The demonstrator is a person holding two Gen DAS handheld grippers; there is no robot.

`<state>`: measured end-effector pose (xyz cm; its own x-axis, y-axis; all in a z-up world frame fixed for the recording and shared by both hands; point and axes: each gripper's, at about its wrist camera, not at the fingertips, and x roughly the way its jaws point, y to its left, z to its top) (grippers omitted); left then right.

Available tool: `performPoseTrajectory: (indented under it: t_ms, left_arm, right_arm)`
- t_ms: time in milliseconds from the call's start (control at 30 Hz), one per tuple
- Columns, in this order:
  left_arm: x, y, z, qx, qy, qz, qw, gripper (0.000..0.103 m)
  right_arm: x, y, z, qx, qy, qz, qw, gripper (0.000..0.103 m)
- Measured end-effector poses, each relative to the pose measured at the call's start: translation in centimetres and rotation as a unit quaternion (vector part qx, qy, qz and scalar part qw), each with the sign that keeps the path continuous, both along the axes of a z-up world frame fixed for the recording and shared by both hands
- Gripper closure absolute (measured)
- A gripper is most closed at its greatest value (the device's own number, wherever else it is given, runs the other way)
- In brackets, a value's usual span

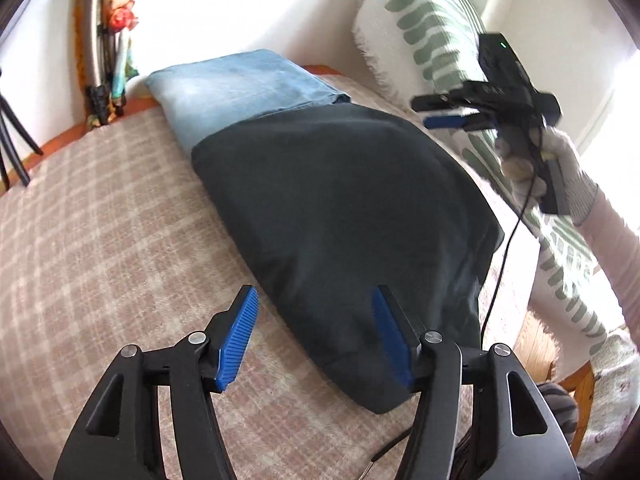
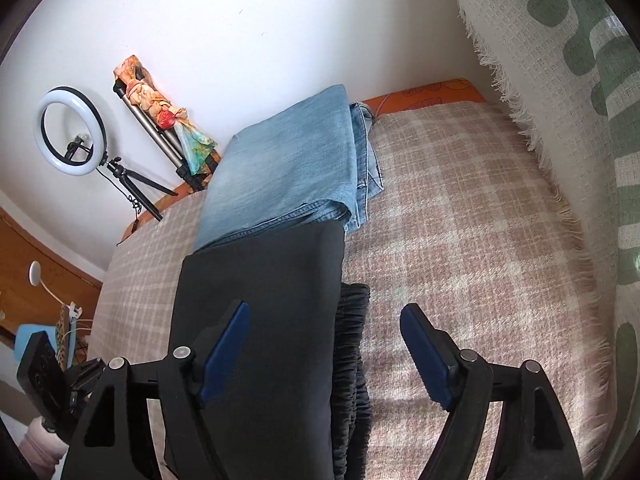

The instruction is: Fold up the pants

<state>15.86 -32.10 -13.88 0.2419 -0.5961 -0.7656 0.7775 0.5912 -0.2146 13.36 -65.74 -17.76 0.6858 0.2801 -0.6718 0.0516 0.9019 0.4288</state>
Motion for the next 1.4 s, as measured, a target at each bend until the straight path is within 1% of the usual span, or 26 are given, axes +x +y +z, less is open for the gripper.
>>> performPoseTrajectory:
  t_ms: [33,100,167,233,333,400,533,600,700,733,767,867,900,933,967,1000,1067,1100,1200,1233,1267,1300,1333,1367,1400]
  left_arm:
    - [0.9,0.1,-0.2,-0.008,0.015,0.014,0.9998,0.043]
    - [2.5,-0.1,-0.8,-0.013,0.032,0.037,0.9987,0.041]
    - [3.5,-0.7,-1.6,-0.019,0.051,0.045,0.9975,0.041]
    - [4.7,-0.8,-2.2,-0.02,0.069,0.05,0.9961,0.041]
    - [5.5,-1.5,-3.3,-0.019,0.087,0.055,0.9945,0.041]
    - [5.7,-2.1,-3.8,-0.018,0.092,0.052,0.9942,0.041]
    - [5.6,-3.3,-4.4,-0.018,0.102,0.048,0.9934,0.041]
    - [5.6,-3.5,-4.6,-0.026,0.102,0.049,0.9932,0.041]
    - [5.8,-3.9,-4.5,-0.035,0.101,0.047,0.9931,0.041]
    - [5.9,-3.8,-4.5,-0.041,0.104,0.048,0.9926,0.041]
    - [6.0,-3.8,-4.5,-0.046,0.106,0.049,0.9921,0.041]
    - [6.3,-3.7,-4.7,-0.058,0.113,0.05,0.9906,0.044]
    - [6.3,-3.9,-4.7,-0.059,0.111,0.052,0.9906,0.048]
    - [6.3,-4.0,-4.7,-0.057,0.108,0.053,0.9911,0.058]
    - [6.3,-4.2,-4.7,-0.055,0.104,0.056,0.9914,0.063]
    - [6.4,-4.3,-4.7,-0.055,0.104,0.057,0.9914,0.072]
    - [6.3,-4.6,-4.7,-0.054,0.1,0.057,0.9918,0.076]
    - [6.1,-4.8,-4.6,-0.052,0.095,0.057,0.9925,0.078]
    - [5.6,-5.6,-4.4,-0.033,0.067,0.052,0.9958,0.08]
    - [5.5,-5.6,-4.4,-0.029,0.062,0.052,0.9963,0.08]
    - [5.5,-5.6,-4.4,-0.027,0.06,0.052,0.9965,0.08]
    - [5.6,-5.7,-4.4,-0.027,0.059,0.051,0.9966,0.08]
    - [5.6,-5.7,-4.4,-0.025,0.056,0.05,0.9968,0.082]
    - [5.5,-5.7,-4.5,-0.024,0.053,0.05,0.9971,0.082]
    - [5.6,-5.8,-4.4,-0.022,0.05,0.049,0.9973,0.084]
  right_arm:
    - [-0.1,0.1,-0.3,0.001,0.007,0.008,1.0,0.017]
    - [0.0,0.4,-1.3,-0.001,0.023,0.019,1.0,0.017]
    - [0.2,0.4,-2.3,0.001,0.035,0.023,0.999,0.017]
    - [0.3,0.4,-3.2,0.01,0.036,0.035,0.999,0.017]
    - [0.7,0.3,-4.1,0.027,0.037,0.05,0.998,0.017]
    - [1.0,0.4,-4.6,0.032,0.04,0.057,0.997,0.017]
    - [1.7,0.5,-5.6,0.056,0.042,0.075,0.995,0.017]
    - [1.8,0.6,-6.0,0.067,0.04,0.084,0.993,0.015]
    - [1.8,0.7,-6.0,0.076,0.029,0.095,0.992,0.015]
    - [1.9,0.7,-6.1,0.085,0.027,0.1,0.991,0.017]
    - [2.0,0.9,-6.4,0.1,0.031,0.111,0.988,0.026]
    - [1.9,1.5,-6.3,0.082,0.025,0.112,0.99,0.026]
    - [1.8,1.6,-6.3,0.08,0.025,0.11,0.99,0.027]
    - [1.8,1.6,-6.4,0.079,0.025,0.108,0.991,0.033]
    - [1.8,1.7,-6.3,0.076,0.023,0.106,0.991,0.039]
    - [1.6,1.9,-6.2,0.071,0.021,0.105,0.992,0.043]
    - [1.3,2.2,-5.8,0.061,0.013,0.105,0.993,0.054]
    - [1.2,2.4,-5.6,0.053,0.011,0.105,0.993,0.055]
    - [1.3,2.6,-5.5,0.04,0.013,0.107,0.993,0.056]
    - [1.5,2.4,-5.7,0.046,0.02,0.105,0.993,0.05]
    - [1.8,2.2,-6.1,0.058,0.029,0.102,0.993,0.039]
    - [2.0,2.1,-6.4,0.069,0.027,0.1,0.992,0.036]
    - [2.0,2.4,-6.3,0.063,0.02,0.097,0.993,0.036]
    - [2.0,2.8,-6.3,0.049,0.018,0.097,0.994,0.042]
    - [2.1,3.3,-6.2,0.039,0.019,0.098,0.994,0.046]
